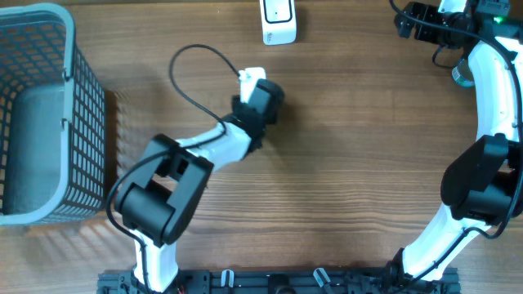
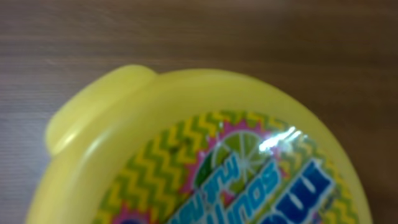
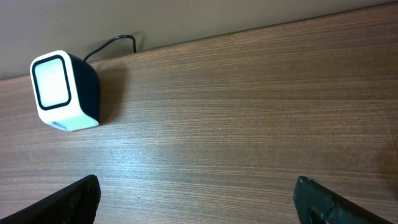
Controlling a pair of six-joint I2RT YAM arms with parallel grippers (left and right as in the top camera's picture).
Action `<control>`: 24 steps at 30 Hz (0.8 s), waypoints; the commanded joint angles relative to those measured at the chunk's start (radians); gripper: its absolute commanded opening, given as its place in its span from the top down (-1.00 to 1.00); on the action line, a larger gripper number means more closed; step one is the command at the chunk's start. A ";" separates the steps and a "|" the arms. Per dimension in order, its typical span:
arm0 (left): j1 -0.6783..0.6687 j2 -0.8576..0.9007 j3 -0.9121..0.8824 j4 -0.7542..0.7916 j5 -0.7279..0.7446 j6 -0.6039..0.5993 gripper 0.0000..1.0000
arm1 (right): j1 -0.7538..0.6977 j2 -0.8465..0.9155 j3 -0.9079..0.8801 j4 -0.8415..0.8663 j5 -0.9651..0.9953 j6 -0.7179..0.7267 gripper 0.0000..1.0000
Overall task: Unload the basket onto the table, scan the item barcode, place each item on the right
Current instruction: 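Carry the yellow Mentos container with the left gripper to table center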
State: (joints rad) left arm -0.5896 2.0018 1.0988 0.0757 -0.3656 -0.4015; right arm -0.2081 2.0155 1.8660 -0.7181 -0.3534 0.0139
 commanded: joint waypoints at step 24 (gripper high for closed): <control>-0.256 -0.109 0.001 -0.293 -0.067 0.049 -1.00 | -0.001 -0.008 -0.045 0.007 0.025 -0.067 -1.00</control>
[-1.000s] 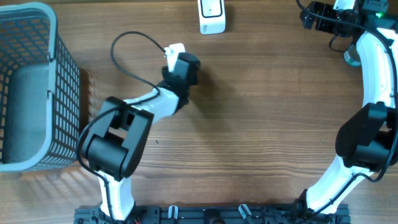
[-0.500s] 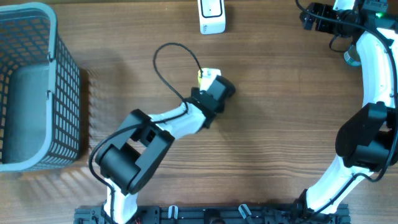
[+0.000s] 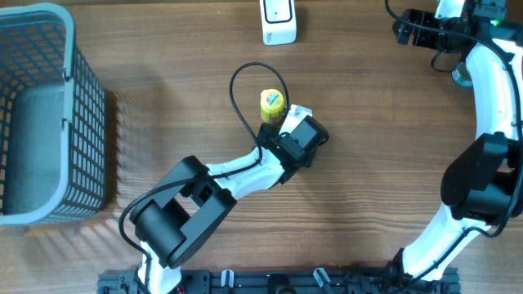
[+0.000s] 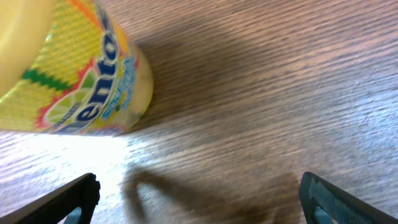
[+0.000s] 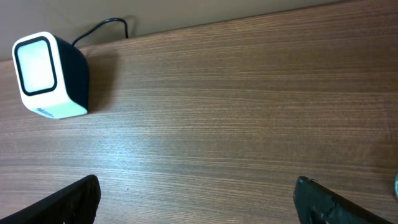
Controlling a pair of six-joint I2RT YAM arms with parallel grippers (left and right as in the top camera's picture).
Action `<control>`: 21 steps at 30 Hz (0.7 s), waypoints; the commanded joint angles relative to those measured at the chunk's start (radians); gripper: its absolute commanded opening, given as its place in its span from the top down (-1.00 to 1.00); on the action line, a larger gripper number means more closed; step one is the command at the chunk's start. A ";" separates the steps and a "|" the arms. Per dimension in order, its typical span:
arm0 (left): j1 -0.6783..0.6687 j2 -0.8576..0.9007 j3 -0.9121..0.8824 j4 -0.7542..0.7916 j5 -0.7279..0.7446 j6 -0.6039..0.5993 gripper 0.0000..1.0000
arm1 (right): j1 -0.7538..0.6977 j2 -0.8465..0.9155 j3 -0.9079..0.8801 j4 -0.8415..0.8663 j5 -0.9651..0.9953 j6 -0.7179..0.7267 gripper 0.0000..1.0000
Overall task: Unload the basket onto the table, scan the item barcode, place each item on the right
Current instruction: 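Carry the yellow Mentos container with the left gripper to table center, then release the Mentos container upright and retract the left gripper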
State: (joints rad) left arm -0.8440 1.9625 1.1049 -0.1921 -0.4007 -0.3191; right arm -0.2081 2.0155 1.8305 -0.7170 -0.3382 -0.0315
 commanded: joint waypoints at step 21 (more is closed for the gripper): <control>0.156 -1.032 -0.005 -0.568 -0.338 -0.452 -1.00 | 0.062 -0.008 -0.010 -0.251 -0.163 0.173 -1.00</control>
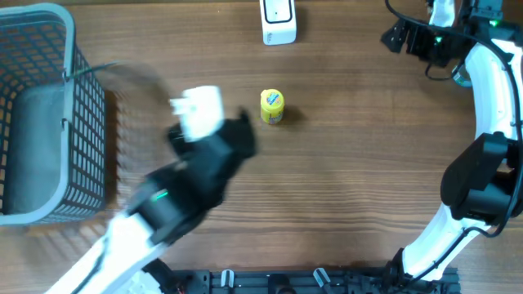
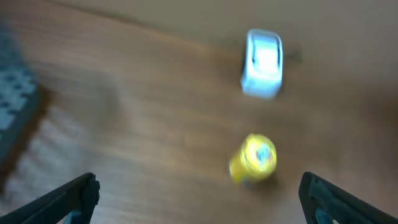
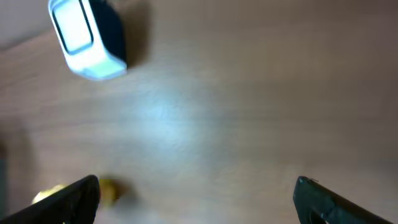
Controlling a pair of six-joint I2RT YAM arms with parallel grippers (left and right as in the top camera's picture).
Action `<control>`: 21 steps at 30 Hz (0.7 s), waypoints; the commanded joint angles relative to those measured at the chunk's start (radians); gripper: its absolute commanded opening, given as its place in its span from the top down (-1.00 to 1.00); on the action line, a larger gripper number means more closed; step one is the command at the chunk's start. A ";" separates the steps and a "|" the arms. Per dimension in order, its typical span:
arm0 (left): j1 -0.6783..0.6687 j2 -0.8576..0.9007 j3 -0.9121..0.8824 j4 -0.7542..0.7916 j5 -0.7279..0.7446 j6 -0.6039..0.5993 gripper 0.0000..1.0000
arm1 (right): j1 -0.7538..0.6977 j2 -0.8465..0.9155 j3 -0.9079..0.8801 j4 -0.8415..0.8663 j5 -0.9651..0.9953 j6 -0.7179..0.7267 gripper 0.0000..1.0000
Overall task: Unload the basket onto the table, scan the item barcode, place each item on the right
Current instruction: 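Release the Mentos container upright and retract the left gripper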
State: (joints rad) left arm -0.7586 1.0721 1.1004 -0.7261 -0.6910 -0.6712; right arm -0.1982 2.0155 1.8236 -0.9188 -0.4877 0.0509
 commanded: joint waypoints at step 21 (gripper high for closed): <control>0.116 -0.271 -0.001 -0.166 -0.032 -0.096 -1.00 | 0.526 -0.007 -0.003 -0.166 0.135 -0.105 -1.00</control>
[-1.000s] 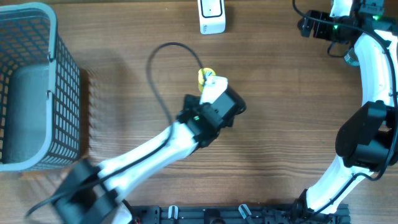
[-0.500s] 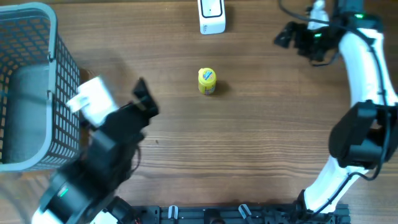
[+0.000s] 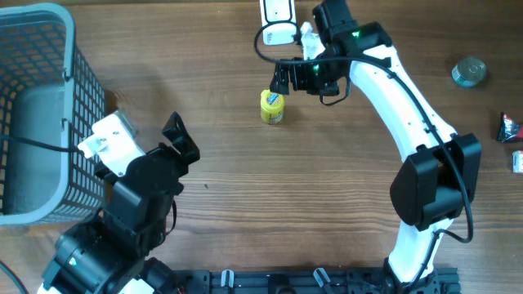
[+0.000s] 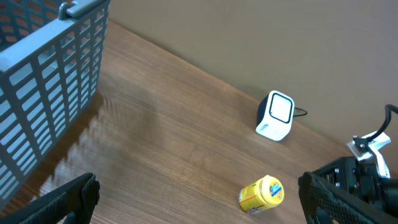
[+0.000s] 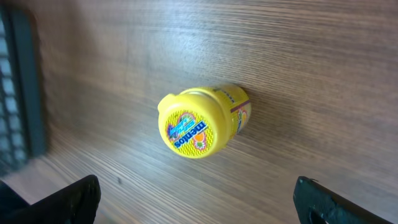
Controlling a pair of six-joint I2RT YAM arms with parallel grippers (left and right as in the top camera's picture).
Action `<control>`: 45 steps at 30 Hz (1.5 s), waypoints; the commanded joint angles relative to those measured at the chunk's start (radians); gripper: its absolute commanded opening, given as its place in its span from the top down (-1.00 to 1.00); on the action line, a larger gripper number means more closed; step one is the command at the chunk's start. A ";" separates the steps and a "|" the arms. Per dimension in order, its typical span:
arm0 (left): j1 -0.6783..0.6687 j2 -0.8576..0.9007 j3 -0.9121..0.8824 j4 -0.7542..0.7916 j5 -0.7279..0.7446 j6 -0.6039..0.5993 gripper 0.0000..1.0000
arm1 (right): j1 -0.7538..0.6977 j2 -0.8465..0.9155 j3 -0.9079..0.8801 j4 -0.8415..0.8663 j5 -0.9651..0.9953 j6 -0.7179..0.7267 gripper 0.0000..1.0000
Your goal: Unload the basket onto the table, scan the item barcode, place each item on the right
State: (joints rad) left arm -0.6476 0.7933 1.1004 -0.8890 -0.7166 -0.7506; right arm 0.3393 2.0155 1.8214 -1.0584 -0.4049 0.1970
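Note:
The yellow Mentos bottle (image 3: 272,106) lies on its side on the wooden table, its lid (image 5: 193,122) facing the right wrist camera. The white barcode scanner (image 3: 278,20) stands at the far edge, just beyond the bottle. My right gripper (image 5: 199,205) hangs open just above and right of the bottle, with nothing between its fingers. My left gripper (image 4: 199,205) is open and empty, drawn back at the near left, well away from the bottle (image 4: 262,193) and scanner (image 4: 275,116).
A grey mesh basket (image 3: 33,114) fills the left side. A round silver tin (image 3: 468,71) and small packets (image 3: 508,126) lie at the right edge. The right arm (image 3: 392,90) reaches across the far middle of the table.
My right gripper was at the far right corner and now hovers by the yellow bottle. The left arm, then at mid-left, now sits at the near left. The bottle has not moved.
First the left gripper was over the bottle, which filled its wrist view. Then the bottle lay on the table below the scanner with the left gripper open beside it. The left arm then stood further left, and now the right gripper is at the bottle.

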 commanded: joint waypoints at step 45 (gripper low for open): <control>0.005 0.092 -0.001 -0.002 -0.024 0.025 -1.00 | 0.107 0.228 0.000 0.184 0.005 -0.645 -1.00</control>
State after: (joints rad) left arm -0.6476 0.8856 1.1004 -0.8909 -0.7170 -0.7391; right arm 0.4313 2.1979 1.8214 -0.8745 -0.3923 -0.4500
